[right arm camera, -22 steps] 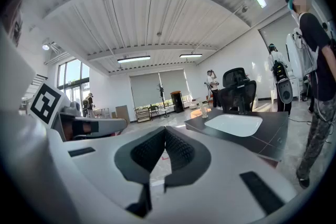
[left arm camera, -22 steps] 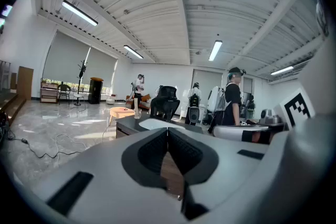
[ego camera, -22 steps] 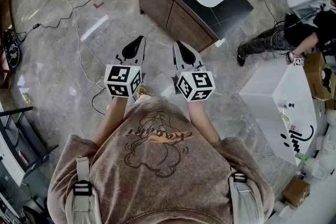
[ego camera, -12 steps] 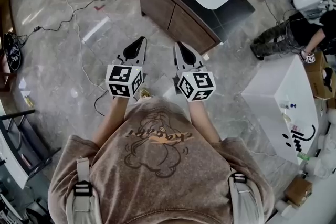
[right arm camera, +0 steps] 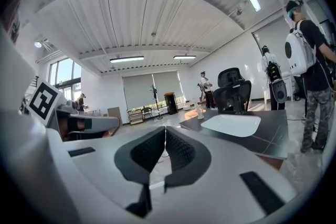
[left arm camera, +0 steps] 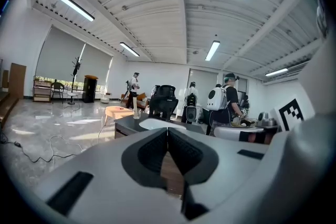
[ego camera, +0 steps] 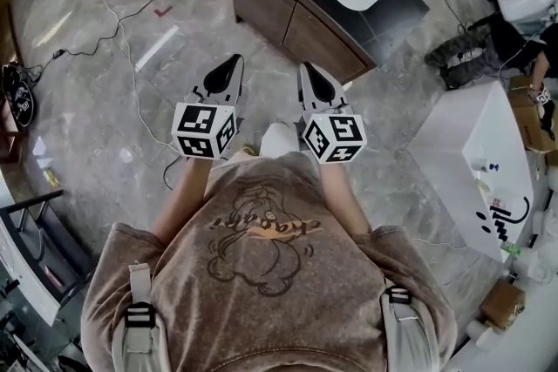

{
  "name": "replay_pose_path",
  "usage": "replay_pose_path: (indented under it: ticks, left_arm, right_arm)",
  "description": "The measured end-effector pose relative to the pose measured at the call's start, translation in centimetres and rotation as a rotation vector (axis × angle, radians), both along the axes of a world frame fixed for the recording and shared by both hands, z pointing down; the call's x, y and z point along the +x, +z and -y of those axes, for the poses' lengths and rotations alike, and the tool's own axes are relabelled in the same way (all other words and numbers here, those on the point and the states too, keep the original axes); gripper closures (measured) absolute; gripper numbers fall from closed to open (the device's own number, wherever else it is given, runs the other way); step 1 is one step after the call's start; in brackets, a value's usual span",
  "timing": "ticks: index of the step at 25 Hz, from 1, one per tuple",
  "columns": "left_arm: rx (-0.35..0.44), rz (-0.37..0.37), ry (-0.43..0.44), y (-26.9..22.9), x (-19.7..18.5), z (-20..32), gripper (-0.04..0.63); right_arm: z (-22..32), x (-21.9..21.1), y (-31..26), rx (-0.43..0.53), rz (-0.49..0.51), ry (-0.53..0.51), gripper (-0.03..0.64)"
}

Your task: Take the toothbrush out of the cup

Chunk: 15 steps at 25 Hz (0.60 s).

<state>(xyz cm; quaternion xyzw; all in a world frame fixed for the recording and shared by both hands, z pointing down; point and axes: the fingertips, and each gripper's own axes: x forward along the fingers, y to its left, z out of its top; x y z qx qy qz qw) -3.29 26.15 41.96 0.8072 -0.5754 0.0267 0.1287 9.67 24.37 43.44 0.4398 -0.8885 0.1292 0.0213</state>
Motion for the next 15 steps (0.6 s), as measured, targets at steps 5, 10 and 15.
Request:
replay_pose_path:
  ticks: [5,10,15]
  left_arm:
    - [0.011,0.002,0.013,0.1,-0.6,2.1,0.578]
    - [0.013,0.006,0.019,0.2,-1.1,5.3,0.578]
    - [-0.002,0.003,0.019,0.9,-2.1,8.7,0.578]
  right_arm:
    - [1.9,-0.8,0.5,-0.007,-0.003,0.009,0.599]
    - [4.6,-2.0,0.7,-0.005,0.0,-0.006,0.6]
    - [7.9,-2.9,1.2,-0.012,-0.004,-0.011,0.599]
